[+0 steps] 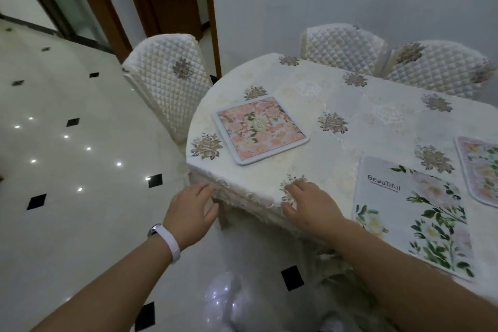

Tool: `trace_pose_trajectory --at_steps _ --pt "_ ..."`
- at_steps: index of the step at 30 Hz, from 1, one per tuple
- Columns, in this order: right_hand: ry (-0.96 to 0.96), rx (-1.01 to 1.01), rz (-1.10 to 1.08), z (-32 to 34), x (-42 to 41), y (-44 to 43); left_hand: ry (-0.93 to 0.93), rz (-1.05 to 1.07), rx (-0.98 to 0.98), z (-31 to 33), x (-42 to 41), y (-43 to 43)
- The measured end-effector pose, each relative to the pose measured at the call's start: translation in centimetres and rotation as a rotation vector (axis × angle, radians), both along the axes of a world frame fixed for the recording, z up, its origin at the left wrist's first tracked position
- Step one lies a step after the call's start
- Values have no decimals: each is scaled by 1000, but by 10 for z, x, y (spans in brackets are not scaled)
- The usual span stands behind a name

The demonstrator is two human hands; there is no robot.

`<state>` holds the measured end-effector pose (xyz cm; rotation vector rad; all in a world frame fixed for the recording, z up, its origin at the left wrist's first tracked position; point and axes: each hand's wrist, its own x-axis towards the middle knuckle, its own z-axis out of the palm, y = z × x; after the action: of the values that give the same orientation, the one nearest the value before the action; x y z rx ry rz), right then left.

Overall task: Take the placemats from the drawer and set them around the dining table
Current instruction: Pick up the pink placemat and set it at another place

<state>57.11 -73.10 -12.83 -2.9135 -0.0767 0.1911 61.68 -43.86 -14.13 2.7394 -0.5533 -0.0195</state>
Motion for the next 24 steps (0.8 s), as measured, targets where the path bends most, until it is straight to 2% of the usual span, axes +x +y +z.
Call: trace_pose_trajectory --at_steps 9,19,24 --pt "-30 -69 120 10 35 98 -32 62 3 11 18 92" --pt "35 -80 153 -2 97 116 -49 55 17 -1 72 109" --pt "86 -39 133 -31 157 112 -24 -16 117 -11 130 111"
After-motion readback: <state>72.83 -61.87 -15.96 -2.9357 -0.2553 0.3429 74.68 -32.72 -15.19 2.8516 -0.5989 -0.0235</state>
